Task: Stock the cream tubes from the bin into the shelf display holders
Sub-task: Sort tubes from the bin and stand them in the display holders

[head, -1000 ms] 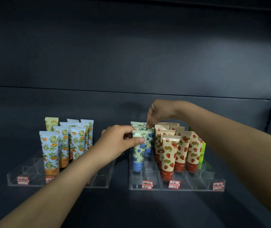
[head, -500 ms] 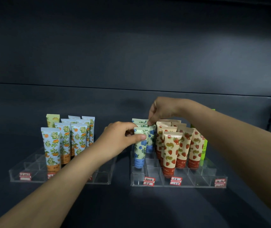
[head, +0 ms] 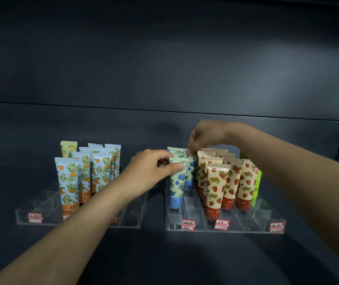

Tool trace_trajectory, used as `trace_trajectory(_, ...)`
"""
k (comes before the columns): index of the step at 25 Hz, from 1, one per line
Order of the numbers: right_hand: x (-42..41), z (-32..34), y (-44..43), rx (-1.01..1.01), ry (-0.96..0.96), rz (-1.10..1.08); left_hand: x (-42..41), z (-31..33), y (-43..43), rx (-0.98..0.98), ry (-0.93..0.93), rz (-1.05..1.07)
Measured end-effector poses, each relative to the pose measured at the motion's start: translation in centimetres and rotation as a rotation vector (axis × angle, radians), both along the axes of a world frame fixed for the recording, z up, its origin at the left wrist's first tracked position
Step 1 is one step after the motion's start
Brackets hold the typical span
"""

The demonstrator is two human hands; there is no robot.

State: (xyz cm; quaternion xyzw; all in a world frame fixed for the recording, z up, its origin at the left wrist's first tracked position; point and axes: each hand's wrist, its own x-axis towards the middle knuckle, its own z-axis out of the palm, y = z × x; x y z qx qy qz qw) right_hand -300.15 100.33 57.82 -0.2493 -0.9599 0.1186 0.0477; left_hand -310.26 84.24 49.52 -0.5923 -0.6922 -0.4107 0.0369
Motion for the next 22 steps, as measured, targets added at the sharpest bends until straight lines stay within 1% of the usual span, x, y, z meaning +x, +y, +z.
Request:
trace_trajectory(4, 0.4, 0.3, -0.1, -0.041, 0.034, -0.012, 0.2, 0.8, -0.5, 0.076, 0.017, 0.108)
trace_trajectory(6, 1.0, 0.8, -0.5, -0.03, 0.05, -0.021, 0.3, 1.3, -0.9, 0.127, 0.029, 0.163)
trace_trajectory(9, 1.9, 1.6, -1.3, 0.127, 0.11, -0.057, 0.5, 2.5, -1.9, 0.223, 0.034, 0.234)
trace_trajectory(12, 3.2, 2.4, -2.5, 0.269, 0.266, -0.117, 1.2, 4.6, -3.1, 0.24, 0.105, 0.278)
trace_trajectory(15, 5.3, 3.0, -4.5, 0.309, 0.291, -0.146, 1.7, 7.0, -4.8, 0.112, 0.202, 0.296)
trace_trajectory(19, 9.4, 3.1, -8.0, 0.319, 0.24, -0.202, 2.3, 9.4, -8.0, -0.152, 0.336, 0.321)
trace_trajectory(22, 12.7, 2.7, -11.1, 0.31, 0.199, -0.243, 4.1, 10.4, -11.3, -0.295, 0.427, 0.367)
